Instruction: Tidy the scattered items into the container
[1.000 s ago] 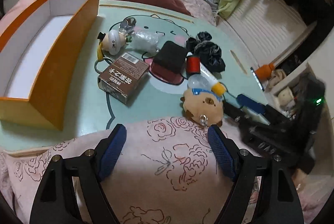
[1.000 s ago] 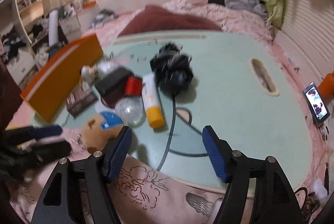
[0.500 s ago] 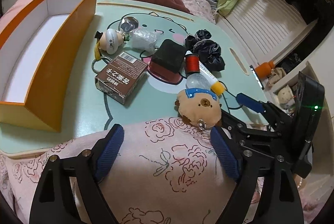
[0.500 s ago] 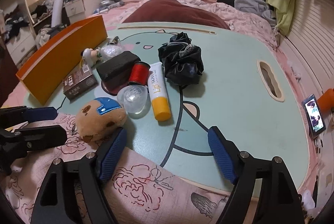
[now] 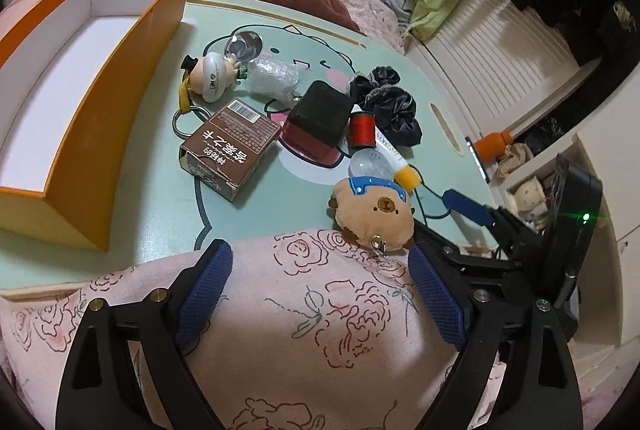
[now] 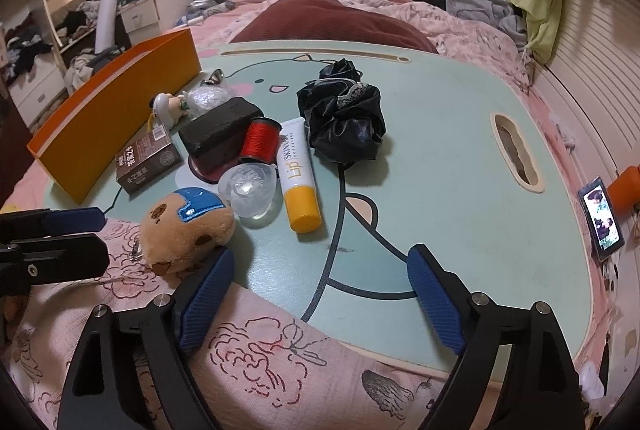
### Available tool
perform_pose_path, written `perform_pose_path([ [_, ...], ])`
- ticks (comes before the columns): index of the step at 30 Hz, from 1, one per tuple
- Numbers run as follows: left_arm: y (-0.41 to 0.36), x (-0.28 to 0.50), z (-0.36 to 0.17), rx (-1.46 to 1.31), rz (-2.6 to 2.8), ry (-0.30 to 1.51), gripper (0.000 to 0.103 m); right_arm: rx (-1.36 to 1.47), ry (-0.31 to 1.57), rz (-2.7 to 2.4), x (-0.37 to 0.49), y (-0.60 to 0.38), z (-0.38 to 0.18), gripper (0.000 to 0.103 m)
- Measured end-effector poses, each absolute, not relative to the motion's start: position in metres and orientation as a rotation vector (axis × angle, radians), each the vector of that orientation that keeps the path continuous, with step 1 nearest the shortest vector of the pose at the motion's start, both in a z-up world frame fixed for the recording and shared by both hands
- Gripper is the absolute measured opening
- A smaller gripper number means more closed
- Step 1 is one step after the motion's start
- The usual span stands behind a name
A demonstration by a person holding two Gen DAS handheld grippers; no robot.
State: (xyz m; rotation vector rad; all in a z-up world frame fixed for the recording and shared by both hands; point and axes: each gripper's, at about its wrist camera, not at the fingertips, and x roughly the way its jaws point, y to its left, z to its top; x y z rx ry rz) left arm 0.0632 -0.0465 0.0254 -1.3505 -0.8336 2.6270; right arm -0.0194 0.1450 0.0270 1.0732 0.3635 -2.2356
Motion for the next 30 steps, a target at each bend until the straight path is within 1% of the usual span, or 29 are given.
perform_pose_path([
  [3,-0.051,0.067,0.025,-1.327,2.645,-0.901,0.089,1.073,0.364,-2.235,-0.02,0.145,0.027,0.089],
  [4,-0.051,0.068,0.027,-1.33,2.667,-0.896,0.086,1.073,0.363,-2.235,-0.02,0.145,0.027,0.09],
  [6,-0.049,0.07,0.033,-1.319,2.712,-0.854,0.077,1.075,0.362,-2.236,-0.02,0.145,0.027,0.09],
  [7,-0.046,0.071,0.039,-1.306,2.736,-0.814,0.066,1.075,0.36,-2.235,-0.02,0.145,0.027,0.09],
  [8,-0.042,0.07,0.044,-1.297,2.757,-0.767,0.06,1.075,0.361,-2.236,-0.02,0.145,0.027,0.09],
  [17,0.006,0.05,0.061,-1.336,2.761,-0.289,0.059,1.068,0.252,-2.228,-0.023,0.155,0.029,0.092],
  [19,0.012,0.048,0.058,-1.362,2.75,-0.252,0.059,1.068,0.259,-2.227,-0.022,0.155,0.029,0.092],
  [21,0.01,0.051,0.055,-1.367,2.74,-0.293,0.059,1.067,0.296,-2.228,-0.019,0.151,0.029,0.093],
  [24,-0.006,0.057,0.046,-1.378,2.745,-0.447,0.059,1.069,0.305,-2.226,-0.018,0.15,0.029,0.094],
  [28,-0.033,0.057,0.026,-1.466,2.696,-0.675,0.06,1.071,0.311,-2.221,-0.017,0.147,0.028,0.096],
  [30,-0.038,0.058,0.025,-1.44,2.679,-0.721,0.062,1.073,0.32,-2.221,-0.016,0.146,0.027,0.097],
])
